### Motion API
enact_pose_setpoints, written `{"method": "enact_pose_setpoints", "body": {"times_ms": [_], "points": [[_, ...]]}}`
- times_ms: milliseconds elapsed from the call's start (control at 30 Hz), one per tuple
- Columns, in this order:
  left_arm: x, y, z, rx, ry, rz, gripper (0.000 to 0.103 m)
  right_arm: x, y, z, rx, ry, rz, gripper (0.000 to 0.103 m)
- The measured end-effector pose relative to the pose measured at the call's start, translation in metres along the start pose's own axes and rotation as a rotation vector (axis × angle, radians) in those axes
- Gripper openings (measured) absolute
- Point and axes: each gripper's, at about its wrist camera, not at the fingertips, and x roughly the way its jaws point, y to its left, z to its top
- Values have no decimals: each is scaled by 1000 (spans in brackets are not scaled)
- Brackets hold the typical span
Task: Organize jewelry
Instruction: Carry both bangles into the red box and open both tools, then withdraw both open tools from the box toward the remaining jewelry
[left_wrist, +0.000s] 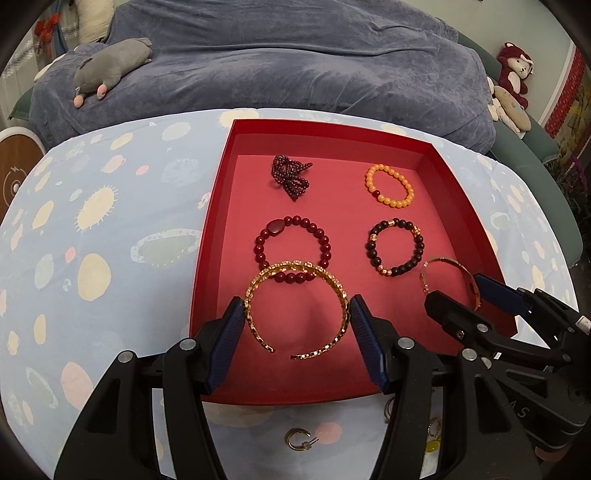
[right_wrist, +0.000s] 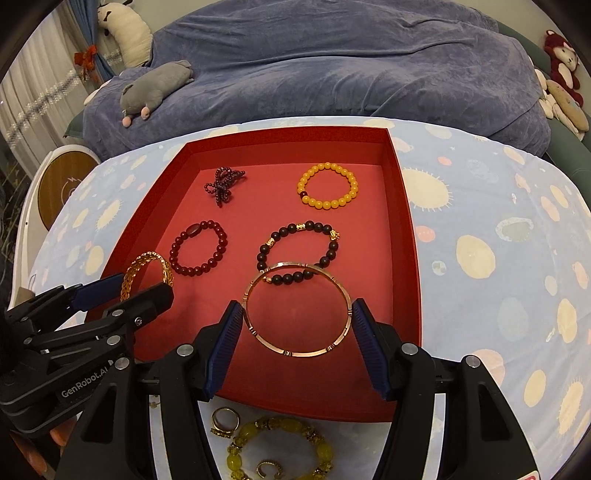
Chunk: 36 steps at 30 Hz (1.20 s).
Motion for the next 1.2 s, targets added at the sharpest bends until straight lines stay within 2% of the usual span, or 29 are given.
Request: {"method": "enact_pose_setpoints", "body": {"times_ms": [67, 300, 800, 1200], "points": [[0, 3, -1, -10, -3, -3, 62, -1, -1, 0, 3, -6, -3, 59], [-9, 2, -8, -5, -13, -10, 67, -13, -3, -5, 23, -19, 3, 59], [-51, 2, -32, -29, -54, -22, 67, -55, -1, -36, 43, -45, 2, 60], [-67, 4, -68, -52, -32, -19, 67, -71, -8, -77, 82, -17, -10, 60]]}}
